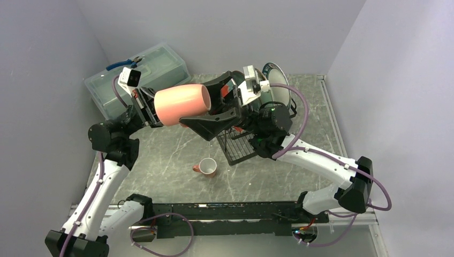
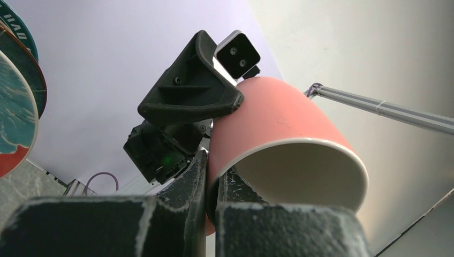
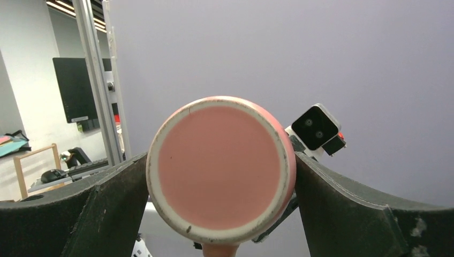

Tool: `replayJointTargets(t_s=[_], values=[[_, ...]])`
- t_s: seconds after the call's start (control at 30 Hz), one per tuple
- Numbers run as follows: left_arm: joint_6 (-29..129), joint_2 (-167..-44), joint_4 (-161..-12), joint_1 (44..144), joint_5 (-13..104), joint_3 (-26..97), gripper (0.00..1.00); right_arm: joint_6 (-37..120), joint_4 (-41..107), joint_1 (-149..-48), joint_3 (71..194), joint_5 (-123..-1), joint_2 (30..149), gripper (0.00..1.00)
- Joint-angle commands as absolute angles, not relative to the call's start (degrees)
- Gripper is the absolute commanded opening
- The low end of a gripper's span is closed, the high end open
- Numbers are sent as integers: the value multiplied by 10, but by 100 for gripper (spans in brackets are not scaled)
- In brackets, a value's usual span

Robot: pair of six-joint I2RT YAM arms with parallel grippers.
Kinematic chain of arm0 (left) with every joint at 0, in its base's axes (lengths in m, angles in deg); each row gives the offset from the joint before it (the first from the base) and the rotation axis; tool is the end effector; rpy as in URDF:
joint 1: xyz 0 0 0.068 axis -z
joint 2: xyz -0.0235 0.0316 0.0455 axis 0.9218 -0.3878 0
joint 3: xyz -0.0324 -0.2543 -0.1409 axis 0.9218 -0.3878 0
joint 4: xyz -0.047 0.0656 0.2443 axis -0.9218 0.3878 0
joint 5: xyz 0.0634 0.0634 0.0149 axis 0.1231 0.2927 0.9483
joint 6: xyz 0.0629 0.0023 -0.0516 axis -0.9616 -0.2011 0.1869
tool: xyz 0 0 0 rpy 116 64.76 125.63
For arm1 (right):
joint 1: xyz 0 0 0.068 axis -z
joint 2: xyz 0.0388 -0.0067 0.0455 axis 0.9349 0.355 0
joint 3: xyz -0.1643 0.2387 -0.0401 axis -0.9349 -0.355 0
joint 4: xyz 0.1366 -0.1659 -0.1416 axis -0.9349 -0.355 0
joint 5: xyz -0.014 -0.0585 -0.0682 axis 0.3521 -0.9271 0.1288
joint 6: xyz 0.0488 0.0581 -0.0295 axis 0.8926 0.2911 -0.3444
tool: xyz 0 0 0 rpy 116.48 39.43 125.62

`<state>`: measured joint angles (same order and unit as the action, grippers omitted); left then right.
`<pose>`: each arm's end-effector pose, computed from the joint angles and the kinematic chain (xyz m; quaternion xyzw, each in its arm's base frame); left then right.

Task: Load the mixed dishes into the dish rack
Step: Turn the cup upside down in the dish rack.

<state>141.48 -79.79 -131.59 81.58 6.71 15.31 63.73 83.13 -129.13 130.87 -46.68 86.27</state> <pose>0.1391 -0.0891 0.4901 0.0403 0.4937 -0.8069 0.3217 0.1285 0.2770 0.5325 -0.2772 0.3114 0.6889 0.5929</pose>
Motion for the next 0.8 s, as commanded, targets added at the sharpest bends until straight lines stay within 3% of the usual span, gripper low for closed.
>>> replayJointTargets(t_s=[0.0, 0.2, 0.53, 0.77], values=[[1433, -796, -1347, 817, 87, 146, 0, 631, 898, -1304, 1347, -461, 864, 98], [1429, -795, -1343, 817, 84, 147, 0, 631, 911, -1311, 1353, -463, 873, 93], [1418, -788, -1307, 817, 69, 139, 1, 626, 916, -1312, 1335, -460, 866, 41], [1386, -772, -1257, 817, 61, 129, 37, 611, 911, -1312, 1303, -492, 829, 26]])
